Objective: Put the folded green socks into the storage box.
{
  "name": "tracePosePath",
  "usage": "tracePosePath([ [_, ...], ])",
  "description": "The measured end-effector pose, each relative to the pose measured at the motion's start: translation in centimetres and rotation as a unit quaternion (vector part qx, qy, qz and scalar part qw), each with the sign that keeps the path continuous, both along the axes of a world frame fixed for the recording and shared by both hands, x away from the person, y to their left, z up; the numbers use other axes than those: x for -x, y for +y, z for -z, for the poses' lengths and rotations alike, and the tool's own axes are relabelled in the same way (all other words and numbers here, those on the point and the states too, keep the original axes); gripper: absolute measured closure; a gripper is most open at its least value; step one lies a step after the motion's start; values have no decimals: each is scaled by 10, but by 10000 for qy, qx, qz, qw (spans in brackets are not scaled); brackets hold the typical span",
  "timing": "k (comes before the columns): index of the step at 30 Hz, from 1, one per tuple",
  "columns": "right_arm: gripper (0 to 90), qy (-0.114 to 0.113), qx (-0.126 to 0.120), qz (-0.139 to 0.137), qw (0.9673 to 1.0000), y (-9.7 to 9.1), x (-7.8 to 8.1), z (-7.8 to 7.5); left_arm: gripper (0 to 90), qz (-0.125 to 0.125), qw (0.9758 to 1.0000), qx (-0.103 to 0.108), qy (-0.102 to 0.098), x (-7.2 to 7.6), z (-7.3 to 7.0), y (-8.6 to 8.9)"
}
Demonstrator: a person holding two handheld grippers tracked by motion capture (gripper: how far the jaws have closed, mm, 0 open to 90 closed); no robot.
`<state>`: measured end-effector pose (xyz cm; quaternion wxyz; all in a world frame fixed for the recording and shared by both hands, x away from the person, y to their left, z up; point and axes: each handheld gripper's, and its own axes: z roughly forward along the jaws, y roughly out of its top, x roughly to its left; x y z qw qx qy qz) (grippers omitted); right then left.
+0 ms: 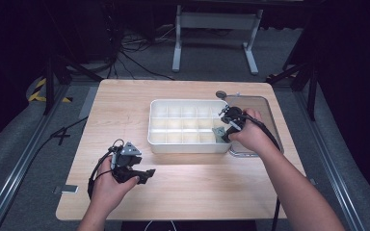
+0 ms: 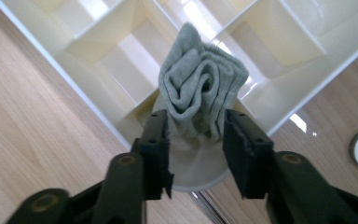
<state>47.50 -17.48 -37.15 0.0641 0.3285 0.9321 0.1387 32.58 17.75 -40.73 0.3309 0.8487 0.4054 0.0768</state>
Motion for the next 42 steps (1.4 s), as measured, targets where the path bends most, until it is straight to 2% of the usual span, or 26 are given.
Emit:
tracePosePath([
  [1, 528, -123, -110, 34, 9999, 1, 0, -4, 323, 29, 10000, -35, 3, 0, -1, 0],
  [3, 508, -349, -188, 48, 9992, 3, -1, -6, 322, 32, 10000, -35, 7, 0, -1, 0],
  [6, 481, -415, -282, 39, 9987, 9, -4, -2, 322, 57, 10000, -39, 5, 0, -1, 0],
  [7, 508, -421, -340, 72, 9985, 11, -5, 1, 322, 54, 10000, -36, 22, 0, -1, -1],
  [9, 690, -292, -243, 55, 9993, 13, -9, 9, 321, 30, 10000, -17, 12, 0, 0, -1],
  [10, 729, -307, -155, 70, 9994, 13, -10, 11, 321, 30, 10000, -17, 12, 0, 0, -1],
  [14, 767, -306, -127, 108, 9994, 12, -10, 17, 320, 25, 10000, -27, 31, 0, 1, -2],
  [18, 777, -83, 27, 135, 9999, 14, -12, 29, 320, 54, 10000, -53, 46, 0, 1, -2],
  [20, 778, 32, 30, 124, 9999, 14, -13, 39, 320, 48, 10000, -56, 49, 1, 0, -1],
  [22, 779, 32, 16, 171, 9998, 13, -14, 43, 320, 41, 10000, -28, 5, 1, 1, -1],
  [25, 778, 175, -230, 272, 9992, 7, -17, 45, 320, -16, 10000, -6, 32, 1, 1, 0],
  [28, 769, 181, -372, 297, 9987, 4, -17, 46, 319, 17, 10000, -12, 38, 0, 0, 0],
  [33, 736, 196, -431, 254, 9986, 1, -16, 42, 319, 9, 10000, -14, 27, 0, 0, 2],
  [36, 708, 69, -463, 172, 9988, -1, -13, 31, 319, 11, 10000, 19, -3, 0, 0, 3],
  [42, 653, -225, -701, 24, 9973, -11, -3, 2, 319, 46, 10000, 14, 2, 0, -2, 3],
])
